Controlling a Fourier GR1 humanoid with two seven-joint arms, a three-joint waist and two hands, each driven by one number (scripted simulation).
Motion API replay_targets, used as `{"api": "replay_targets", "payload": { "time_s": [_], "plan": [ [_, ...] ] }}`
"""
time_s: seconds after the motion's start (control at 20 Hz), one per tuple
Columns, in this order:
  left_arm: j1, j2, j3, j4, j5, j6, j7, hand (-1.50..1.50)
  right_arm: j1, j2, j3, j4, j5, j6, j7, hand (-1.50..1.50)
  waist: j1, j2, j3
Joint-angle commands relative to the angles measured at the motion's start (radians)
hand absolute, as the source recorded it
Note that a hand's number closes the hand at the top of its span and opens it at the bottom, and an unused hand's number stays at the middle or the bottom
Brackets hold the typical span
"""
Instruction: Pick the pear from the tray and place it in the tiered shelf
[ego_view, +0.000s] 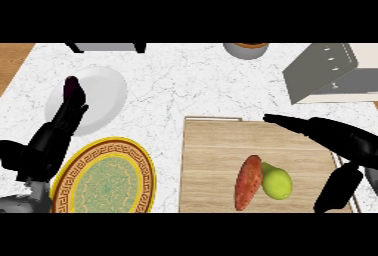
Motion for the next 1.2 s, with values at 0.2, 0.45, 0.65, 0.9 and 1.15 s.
{"api": "replay_targets", "payload": {
  "time_s": [0.2,0.45,0.65,0.9,1.15],
  "plan": [
    [0.025,-0.043,0.013,-0.052,-0.056,-0.021,0.026,0.0,0.017,0.095,0.027,-0.005,0.152,0.057,0.021,-1.5,0.002,0.0,0.0],
    [0.041,0.006,0.081,-0.072,0.007,-0.092,0.039,0.0,0.034,0.106,0.088,-0.003,0.166,0.137,0.08,-1.5,0.004,-0.001,0.0],
    [-0.023,-0.029,0.091,-0.005,-0.023,-0.098,0.036,0.0,0.066,0.108,0.067,-0.035,0.201,0.189,0.108,-1.5,-0.004,0.0,0.0],
    [0.037,-0.039,0.079,-0.116,-0.038,-0.094,0.077,0.0,0.013,0.132,0.132,0.036,0.38,0.125,0.04,-1.5,0.007,0.0,0.001],
    [0.045,-0.064,0.095,-0.047,-0.069,-0.102,0.02,0.0,0.039,0.126,0.16,0.027,0.482,0.127,0.056,-1.5,0.002,0.0,0.0]
  ]
}}
